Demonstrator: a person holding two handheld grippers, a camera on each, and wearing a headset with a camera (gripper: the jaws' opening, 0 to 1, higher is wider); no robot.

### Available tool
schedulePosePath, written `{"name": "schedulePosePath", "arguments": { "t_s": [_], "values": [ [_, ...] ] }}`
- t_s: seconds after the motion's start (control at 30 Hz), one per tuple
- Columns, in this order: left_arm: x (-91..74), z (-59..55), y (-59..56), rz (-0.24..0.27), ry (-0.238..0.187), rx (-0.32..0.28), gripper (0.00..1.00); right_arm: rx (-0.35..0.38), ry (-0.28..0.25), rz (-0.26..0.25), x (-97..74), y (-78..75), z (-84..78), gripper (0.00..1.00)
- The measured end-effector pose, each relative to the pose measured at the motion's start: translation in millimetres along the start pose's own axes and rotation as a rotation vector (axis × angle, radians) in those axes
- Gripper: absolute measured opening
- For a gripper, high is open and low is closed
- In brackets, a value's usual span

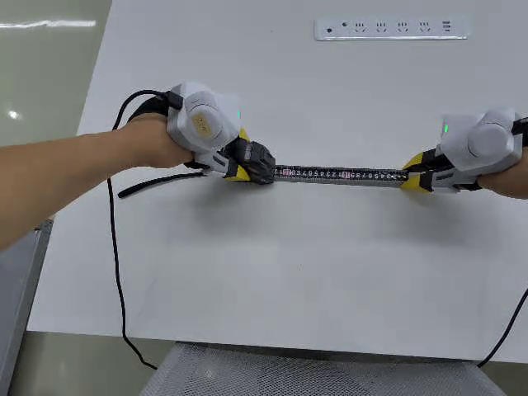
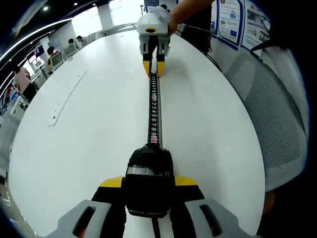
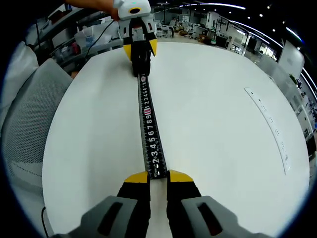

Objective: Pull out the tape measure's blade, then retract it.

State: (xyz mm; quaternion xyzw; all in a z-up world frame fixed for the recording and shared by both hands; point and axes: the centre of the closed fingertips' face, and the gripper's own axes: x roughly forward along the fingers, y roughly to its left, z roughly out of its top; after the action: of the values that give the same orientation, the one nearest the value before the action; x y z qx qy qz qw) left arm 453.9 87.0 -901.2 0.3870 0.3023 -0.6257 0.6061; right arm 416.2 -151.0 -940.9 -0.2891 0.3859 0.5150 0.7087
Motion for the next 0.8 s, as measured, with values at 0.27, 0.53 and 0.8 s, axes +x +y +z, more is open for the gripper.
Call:
{"name": "schedulePosePath", "arguments": {
  "t_s": [0.27,0.53,0.8],
  "values": [
    [0.3,-0.6,1.1,0.001,0.000,0.002,0.31,0.001,0.002,-0.003,-3.0,0.3,-2.5,0.10],
    [0.3,-1.2,1.3,0.003,0.000,0.002,0.31,-0.004,0.004,0.001,-5.0,1.1,-1.4,0.11],
    [0.7,-0.6,0.9,0.005,0.000,-0.002,0.31,-0.007,0.018,-0.002,-6.4,2.1,-0.4,0.12]
  ]
}}
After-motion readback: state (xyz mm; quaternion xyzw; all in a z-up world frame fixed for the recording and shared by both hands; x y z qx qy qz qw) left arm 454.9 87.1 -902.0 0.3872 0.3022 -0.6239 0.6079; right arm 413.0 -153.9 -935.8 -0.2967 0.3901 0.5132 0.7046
